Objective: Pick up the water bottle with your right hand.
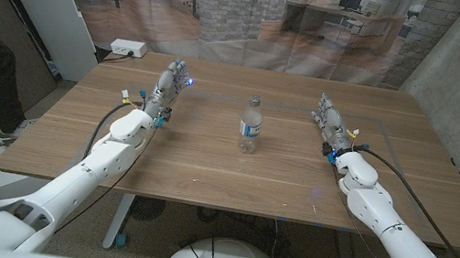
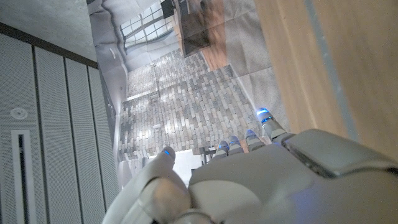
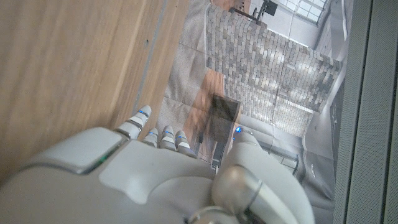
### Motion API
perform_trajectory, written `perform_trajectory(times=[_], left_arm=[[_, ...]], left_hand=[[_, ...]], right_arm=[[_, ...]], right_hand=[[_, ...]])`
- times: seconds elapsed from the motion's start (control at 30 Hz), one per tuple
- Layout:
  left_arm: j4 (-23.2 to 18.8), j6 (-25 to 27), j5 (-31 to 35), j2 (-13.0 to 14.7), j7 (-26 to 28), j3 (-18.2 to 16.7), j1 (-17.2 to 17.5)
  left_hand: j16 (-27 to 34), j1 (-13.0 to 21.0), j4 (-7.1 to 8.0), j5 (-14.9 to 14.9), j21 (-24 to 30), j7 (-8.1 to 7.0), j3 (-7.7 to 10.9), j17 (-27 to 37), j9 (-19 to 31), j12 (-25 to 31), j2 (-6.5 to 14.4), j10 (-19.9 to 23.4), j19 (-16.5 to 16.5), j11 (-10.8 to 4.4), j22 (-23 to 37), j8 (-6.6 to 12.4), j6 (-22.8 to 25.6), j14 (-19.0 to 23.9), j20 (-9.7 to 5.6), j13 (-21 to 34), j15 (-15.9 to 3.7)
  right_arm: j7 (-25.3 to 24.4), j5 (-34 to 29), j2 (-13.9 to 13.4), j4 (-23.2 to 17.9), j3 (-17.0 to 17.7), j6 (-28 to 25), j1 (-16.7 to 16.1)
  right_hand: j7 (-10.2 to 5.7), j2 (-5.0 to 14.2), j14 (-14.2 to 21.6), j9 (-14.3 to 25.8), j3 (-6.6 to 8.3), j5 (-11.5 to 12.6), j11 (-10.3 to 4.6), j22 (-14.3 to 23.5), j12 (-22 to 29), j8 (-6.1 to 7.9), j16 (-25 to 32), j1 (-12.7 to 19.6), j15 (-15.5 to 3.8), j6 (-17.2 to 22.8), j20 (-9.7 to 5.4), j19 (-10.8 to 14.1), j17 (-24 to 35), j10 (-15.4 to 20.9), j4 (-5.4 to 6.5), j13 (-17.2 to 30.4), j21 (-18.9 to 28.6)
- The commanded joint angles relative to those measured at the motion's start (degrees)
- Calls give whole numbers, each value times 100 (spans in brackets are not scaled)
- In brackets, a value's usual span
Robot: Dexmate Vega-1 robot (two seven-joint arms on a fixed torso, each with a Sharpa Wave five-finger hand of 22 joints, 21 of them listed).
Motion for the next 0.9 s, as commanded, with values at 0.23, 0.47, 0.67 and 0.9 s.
perform_trajectory(times=[0.23,0.47,0.67,0.9], left_arm=[[1975,-123,1331,-910,-2622,-1533,-750],[1172,105,1575,-1040,-2459,-1825,-330],[594,328,1659,-1063,-2282,-1949,-15],[84,514,1695,-1018,-2123,-2022,300]], left_hand=[[39,13,-3,26,16,1,26,11,9,39,142,-1153,-1279,-9,19,22,-1098,-1199,-4,13,4],[39,16,-9,25,4,-1,16,10,9,40,129,-1149,-1274,-5,20,22,-1095,-1197,-5,13,10],[38,20,-15,24,-5,-3,8,9,9,42,117,-1141,-1264,4,20,23,-1090,-1197,-4,13,13],[40,26,-22,24,-15,3,-1,8,9,43,105,-1136,-1251,13,20,26,-1080,-1187,7,13,9]], right_arm=[[-100,-2215,1102,-1407,1081,-950,-800],[278,-2452,1268,-1492,1449,-932,-872],[520,-2627,1326,-1607,1658,-980,-915],[746,-2773,1351,-1781,1819,-997,-1048]], right_hand=[[74,-82,-45,21,-5,33,15,15,17,16,46,23,30,-22,43,32,20,-45,-34,11,35],[81,-148,-39,21,-39,34,23,14,18,17,49,13,37,-23,50,34,22,-43,-55,11,34],[98,-203,-38,20,-67,39,27,13,18,18,49,9,47,-21,56,43,23,-44,-75,11,35],[106,-246,-36,20,-89,46,40,12,20,21,50,9,48,-16,67,48,23,-38,-93,11,35]])
